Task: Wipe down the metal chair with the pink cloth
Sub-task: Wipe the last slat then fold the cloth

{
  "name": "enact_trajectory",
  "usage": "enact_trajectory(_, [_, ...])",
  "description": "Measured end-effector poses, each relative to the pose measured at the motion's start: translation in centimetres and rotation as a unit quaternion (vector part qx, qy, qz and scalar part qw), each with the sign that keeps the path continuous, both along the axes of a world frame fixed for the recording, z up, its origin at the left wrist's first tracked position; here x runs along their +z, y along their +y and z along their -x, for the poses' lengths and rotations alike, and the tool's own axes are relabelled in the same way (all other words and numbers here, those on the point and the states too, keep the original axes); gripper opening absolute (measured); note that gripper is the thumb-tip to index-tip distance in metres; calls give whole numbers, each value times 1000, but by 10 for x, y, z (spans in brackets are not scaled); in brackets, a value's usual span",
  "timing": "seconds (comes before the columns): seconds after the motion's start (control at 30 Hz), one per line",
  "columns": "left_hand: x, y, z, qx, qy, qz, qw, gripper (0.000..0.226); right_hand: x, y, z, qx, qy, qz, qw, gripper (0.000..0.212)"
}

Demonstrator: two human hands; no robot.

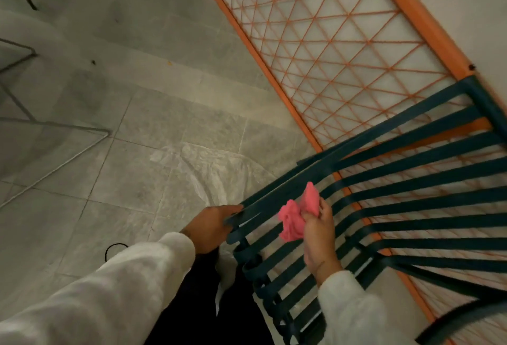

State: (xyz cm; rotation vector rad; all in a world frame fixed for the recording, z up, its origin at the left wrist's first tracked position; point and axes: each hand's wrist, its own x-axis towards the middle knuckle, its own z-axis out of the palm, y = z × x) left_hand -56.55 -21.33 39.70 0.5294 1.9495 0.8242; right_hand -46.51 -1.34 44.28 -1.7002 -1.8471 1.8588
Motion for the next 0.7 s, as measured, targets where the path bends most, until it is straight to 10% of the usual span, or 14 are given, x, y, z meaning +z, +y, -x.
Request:
enact_trajectory(0.33, [8, 16, 11, -59, -6, 29, 998, 37, -16, -75, -1, 20, -63, 189, 980, 20])
enact_trajectory(0.7, [64, 122, -26, -101, 25, -17, 994, 35, 29, 42, -133, -128, -9, 108, 986, 37])
